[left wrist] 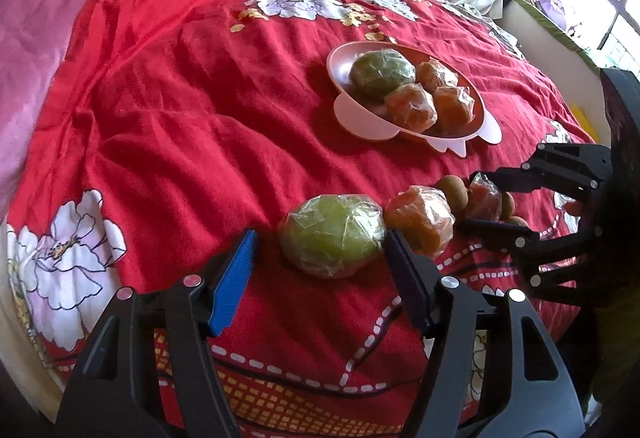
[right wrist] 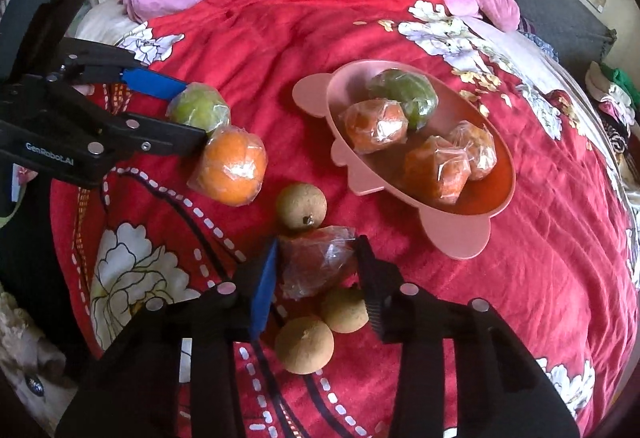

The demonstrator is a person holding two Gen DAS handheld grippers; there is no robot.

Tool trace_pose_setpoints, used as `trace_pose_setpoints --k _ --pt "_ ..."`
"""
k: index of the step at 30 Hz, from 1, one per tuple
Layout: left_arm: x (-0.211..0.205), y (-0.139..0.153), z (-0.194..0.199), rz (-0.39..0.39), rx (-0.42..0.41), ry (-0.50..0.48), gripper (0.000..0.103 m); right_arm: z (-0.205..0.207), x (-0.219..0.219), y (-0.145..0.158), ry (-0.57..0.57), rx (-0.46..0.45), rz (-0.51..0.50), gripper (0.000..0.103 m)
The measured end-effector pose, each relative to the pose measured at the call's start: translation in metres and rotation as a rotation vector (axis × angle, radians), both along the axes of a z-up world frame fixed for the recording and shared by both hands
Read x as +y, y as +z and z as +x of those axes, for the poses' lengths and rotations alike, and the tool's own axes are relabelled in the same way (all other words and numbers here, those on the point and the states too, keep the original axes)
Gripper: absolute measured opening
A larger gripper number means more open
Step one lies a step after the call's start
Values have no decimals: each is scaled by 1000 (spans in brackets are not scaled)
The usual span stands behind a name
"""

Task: Organize fruits
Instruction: 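Grasp the green wrapped fruit with the left tool while the right tool grasps the clear plastic bag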

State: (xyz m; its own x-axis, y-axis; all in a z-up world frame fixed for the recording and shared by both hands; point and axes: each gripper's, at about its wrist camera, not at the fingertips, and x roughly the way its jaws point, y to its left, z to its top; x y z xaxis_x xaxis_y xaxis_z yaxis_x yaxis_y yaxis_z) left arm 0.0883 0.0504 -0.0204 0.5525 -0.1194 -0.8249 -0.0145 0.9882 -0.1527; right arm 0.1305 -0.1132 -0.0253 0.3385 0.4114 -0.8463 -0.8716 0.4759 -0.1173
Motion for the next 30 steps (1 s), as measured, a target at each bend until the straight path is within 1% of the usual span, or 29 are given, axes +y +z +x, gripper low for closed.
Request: trace_pose_setpoints --k 6,8,13,15,19,25,30 --pt "0 -1 8 -6 -7 4 58 1 -4 2 -17 8 39 35" --pt "0 -2 11 -5 -10 8 57 2 -9 4 -32 19 68 35" --pt "-1 -2 15 -8 -19 8 51 6 -19 10 -69 33 120 35" --pt "-1 -2 15 -16 -23 7 45 8 -22 13 -83 38 143 35" --pt "-4 -1 14 -12 -22 -1 44 11 -25 15 -105 42 165 35" --pt "0 5 9 -49 -36 10 44 12 -26 17 -116 49 183 34" --pt "0 13 7 -55 -55 12 43 12 -29 22 -123 47 203 34"
